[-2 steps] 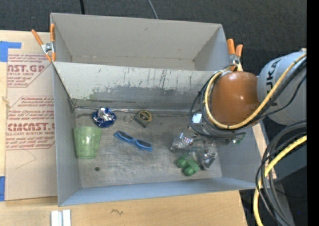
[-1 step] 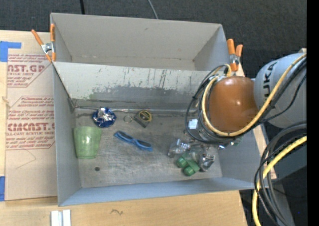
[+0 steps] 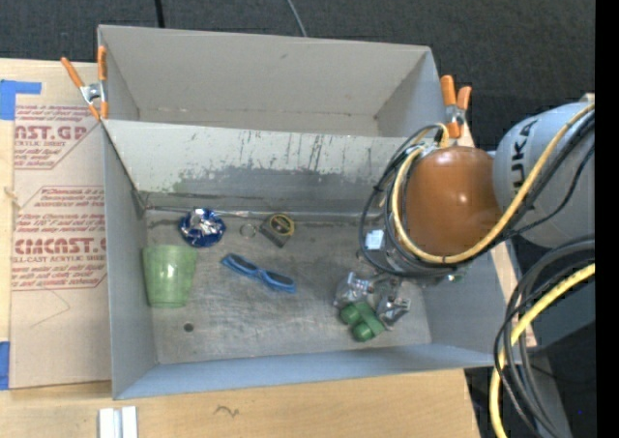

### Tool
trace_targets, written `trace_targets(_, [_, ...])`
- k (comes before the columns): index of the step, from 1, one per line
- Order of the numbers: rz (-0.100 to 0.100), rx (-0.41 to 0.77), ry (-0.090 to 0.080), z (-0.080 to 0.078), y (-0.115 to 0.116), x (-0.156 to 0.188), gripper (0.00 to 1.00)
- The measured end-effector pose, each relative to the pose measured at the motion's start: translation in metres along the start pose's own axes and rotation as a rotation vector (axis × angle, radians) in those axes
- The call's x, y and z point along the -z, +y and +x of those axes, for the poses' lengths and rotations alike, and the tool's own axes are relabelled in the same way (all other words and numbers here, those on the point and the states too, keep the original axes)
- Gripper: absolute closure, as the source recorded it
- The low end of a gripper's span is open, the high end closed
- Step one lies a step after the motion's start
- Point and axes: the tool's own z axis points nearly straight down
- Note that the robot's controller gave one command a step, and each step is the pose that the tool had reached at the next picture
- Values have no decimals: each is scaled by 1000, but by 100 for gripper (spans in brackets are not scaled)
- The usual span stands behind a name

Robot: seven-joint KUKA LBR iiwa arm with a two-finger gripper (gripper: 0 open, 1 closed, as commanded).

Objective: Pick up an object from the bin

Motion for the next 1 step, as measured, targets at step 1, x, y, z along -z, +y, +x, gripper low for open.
trace_targets(1, [0,-2,-1,-2,-1,39,100])
